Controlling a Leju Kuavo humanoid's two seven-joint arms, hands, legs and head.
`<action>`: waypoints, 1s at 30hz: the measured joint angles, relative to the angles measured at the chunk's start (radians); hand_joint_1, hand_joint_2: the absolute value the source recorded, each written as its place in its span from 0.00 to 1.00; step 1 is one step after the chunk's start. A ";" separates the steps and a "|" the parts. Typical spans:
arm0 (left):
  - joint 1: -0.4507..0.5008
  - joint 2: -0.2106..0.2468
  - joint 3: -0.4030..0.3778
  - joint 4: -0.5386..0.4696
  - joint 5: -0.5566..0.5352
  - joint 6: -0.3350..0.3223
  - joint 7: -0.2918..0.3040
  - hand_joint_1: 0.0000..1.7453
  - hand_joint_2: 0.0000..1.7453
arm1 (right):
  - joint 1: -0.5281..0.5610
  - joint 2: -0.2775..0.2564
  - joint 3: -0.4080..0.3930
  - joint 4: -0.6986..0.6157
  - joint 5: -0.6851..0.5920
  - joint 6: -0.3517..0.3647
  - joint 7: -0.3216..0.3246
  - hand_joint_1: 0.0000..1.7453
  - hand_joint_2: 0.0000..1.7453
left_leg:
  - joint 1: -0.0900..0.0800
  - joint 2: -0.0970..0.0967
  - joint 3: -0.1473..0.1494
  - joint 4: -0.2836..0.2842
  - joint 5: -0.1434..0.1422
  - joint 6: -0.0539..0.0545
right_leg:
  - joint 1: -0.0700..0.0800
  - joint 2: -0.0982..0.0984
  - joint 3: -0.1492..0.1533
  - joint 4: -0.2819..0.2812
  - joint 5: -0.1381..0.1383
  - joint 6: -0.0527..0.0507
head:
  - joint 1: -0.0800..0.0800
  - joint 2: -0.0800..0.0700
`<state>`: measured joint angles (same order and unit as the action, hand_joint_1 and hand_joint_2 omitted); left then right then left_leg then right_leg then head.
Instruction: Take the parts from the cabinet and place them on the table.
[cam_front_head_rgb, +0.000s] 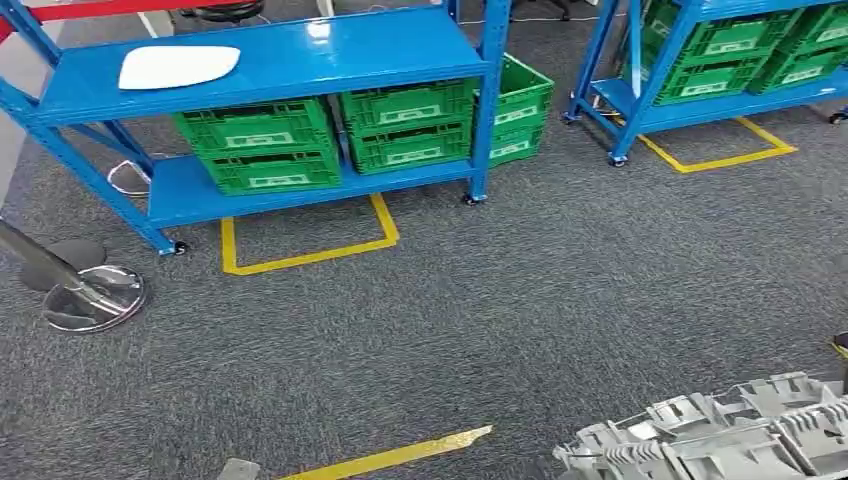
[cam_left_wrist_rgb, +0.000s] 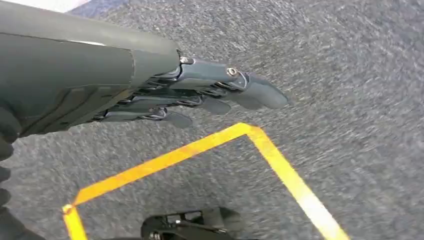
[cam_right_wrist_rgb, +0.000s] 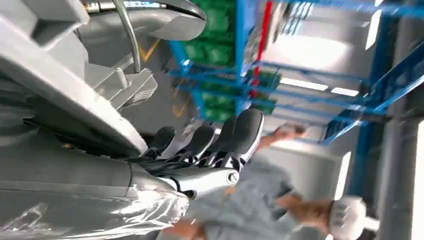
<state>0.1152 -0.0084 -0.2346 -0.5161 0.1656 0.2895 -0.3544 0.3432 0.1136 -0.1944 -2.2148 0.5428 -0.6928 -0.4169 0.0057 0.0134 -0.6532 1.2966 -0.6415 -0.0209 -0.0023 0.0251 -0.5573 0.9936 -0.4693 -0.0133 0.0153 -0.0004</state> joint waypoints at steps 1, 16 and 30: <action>0.004 0.000 0.001 -0.003 0.001 0.002 0.002 0.00 1.00 | 0.006 0.008 -0.016 0.000 0.000 0.000 -0.001 0.46 1.00 | 0.000 -0.002 0.009 -0.021 0.027 0.003 | 0.002 0.010 0.000 0.001 0.000 0.000 | 0.000 0.000; 0.031 -0.002 0.006 -0.035 0.003 0.010 0.012 0.00 1.00 | 0.075 0.071 -0.148 -0.004 -0.014 0.002 0.033 0.46 1.00 | 0.003 0.026 0.129 -0.315 0.159 0.047 | -0.012 -0.018 -0.166 0.315 -0.128 0.061 | 0.014 0.000; 0.041 -0.006 0.020 -0.063 -0.010 0.010 0.026 0.00 1.00 | 0.074 0.117 -0.231 -0.017 -0.051 0.002 0.008 0.46 1.00 | 0.002 -0.002 0.009 -0.004 -0.019 -0.005 | -0.008 -0.009 -0.001 0.008 -0.009 0.005 | 0.006 0.000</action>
<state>0.1567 -0.0141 -0.2148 -0.5791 0.1560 0.2991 -0.3288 0.4172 0.2311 -0.4250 -2.2316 0.4913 -0.6912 -0.4089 0.0080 0.0109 -0.6439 1.2924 -0.6607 -0.0256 -0.0103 0.0159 -0.5582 1.0019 -0.4785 -0.0086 0.0210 -0.0004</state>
